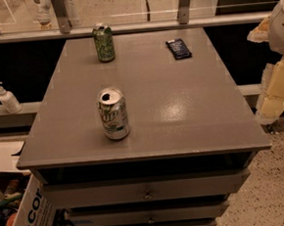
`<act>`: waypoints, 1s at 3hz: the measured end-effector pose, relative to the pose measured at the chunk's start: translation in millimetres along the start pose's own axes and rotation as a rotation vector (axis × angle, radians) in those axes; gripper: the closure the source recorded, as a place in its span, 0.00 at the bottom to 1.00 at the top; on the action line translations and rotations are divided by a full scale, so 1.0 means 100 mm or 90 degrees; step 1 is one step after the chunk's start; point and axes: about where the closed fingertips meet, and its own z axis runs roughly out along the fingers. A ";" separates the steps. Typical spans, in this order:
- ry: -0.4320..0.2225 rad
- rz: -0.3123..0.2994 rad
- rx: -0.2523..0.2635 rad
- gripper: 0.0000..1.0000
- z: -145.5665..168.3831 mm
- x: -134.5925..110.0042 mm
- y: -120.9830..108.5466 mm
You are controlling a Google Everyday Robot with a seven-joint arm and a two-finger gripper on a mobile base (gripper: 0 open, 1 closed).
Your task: Move rxbar blueberry near 7up can
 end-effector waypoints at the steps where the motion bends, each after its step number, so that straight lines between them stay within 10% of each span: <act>1: 0.000 0.000 0.000 0.00 0.00 0.00 0.00; 3: -0.087 -0.007 0.061 0.00 0.29 -0.22 -0.52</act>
Offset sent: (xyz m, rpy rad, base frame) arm 0.0532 0.0163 -0.0140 0.0808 -0.1507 0.0248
